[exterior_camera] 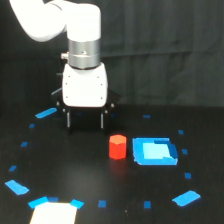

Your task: Pick up the red object from the table

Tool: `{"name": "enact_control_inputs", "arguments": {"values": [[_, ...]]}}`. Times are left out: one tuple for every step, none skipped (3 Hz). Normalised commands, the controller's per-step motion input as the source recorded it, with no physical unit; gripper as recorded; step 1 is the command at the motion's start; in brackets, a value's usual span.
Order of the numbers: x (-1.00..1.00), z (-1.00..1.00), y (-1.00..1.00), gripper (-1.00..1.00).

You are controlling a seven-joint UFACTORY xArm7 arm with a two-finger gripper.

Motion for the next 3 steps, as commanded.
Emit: {"name": "enact_control_inputs", "arguments": {"values": [[1.0,-0.68,-1.0,0.49],[0.67,-1.0,-0.55,-1.0],[0.28,-0.09,-0.05,-1.0]]}}
